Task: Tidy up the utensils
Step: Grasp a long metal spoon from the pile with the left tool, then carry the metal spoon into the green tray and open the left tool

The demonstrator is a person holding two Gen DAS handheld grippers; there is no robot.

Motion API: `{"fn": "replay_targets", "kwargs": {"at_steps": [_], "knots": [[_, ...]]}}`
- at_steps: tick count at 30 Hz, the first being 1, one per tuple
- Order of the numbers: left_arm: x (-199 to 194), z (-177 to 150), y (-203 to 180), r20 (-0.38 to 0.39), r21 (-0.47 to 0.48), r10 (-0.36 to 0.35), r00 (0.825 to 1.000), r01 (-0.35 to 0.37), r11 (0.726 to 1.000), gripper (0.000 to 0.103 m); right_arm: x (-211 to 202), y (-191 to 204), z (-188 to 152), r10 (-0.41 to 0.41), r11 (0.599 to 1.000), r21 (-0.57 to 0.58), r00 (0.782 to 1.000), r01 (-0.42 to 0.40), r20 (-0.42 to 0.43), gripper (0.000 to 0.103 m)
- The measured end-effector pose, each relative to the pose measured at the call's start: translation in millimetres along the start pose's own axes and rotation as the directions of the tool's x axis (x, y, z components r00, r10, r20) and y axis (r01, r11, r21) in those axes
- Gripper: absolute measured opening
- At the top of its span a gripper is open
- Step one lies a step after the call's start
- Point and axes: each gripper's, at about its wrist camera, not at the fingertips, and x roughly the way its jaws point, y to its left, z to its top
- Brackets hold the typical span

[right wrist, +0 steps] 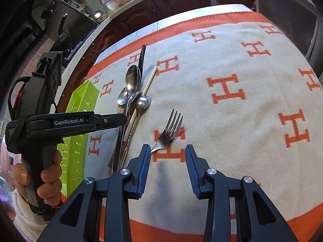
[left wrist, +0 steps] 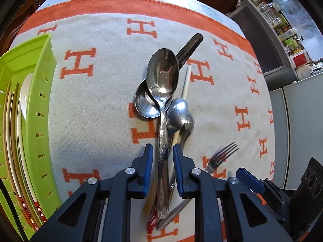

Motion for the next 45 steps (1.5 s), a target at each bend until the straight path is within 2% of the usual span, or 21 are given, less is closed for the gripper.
{"fn": "replay_targets", "kwargs": {"at_steps": [11, 16, 22, 25, 30, 33, 36, 40, 45], "knots": [[-3.4, 1.2, 18.2, -0.009, -0.061, -0.022, 1.000, 0.021, 0.998, 0.017, 6.0, -7.9, -0.1, 0.012, 1.000, 0.019, 1.000, -0.012, -0.006, 0.037], [-5.2, 1.6, 29.2, -0.010, -0.088, -0.057, 0.998, 0.056, 0.995, 0.017, 9.2, -10.4, 0.1, 0.016, 1.000, 0.025, 1.000, -0.015, -0.011, 0.037], [-3.1, 4.7, 20.1, -0.005, -0.022, -0.058, 0.998, 0.058, 0.998, 0.018, 12.8, -10.7, -1.0, 0.016, 0.999, 0.031, 1.000, -0.016, -0.017, 0.037], [-0.2, 9.9, 20.0, 0.000, 0.005, -0.115, 0.993, 0.115, 0.993, 0.017, 14.4, -10.3, -1.1, 0.015, 0.999, 0.032, 1.000, -0.014, -0.019, 0.037], [6.1, 13.0, 26.4, -0.027, -0.019, -0.201, 0.979, 0.201, 0.979, 0.007, 16.8, -11.6, -1.0, 0.013, 0.999, 0.039, 1.000, -0.012, -0.023, 0.037], [3.6, 9.9, 19.7, -0.009, -0.009, -0.156, 0.988, 0.155, 0.988, 0.006, 18.0, -12.2, -0.5, 0.010, 0.999, 0.040, 1.000, -0.009, -0.023, 0.037], [-4.2, 4.6, 2.4, 0.047, 0.053, -0.031, 0.998, 0.028, 0.998, 0.003, 17.7, -12.2, -0.4, 0.008, 0.999, 0.039, 1.000, -0.007, -0.022, 0.037], [-18.8, -2.0, -22.3, 0.136, 0.155, 0.117, 0.984, -0.138, 0.978, 0.000, 18.2, -12.6, 0.0, 0.008, 0.999, 0.039, 1.000, -0.007, -0.023, 0.037], [-15.9, 2.8, -23.8, 0.106, 0.169, 0.129, 0.986, -0.145, 0.975, 0.000, 18.3, -12.3, 0.4, 0.014, 0.999, 0.038, 1.000, -0.013, -0.025, 0.037]]}}
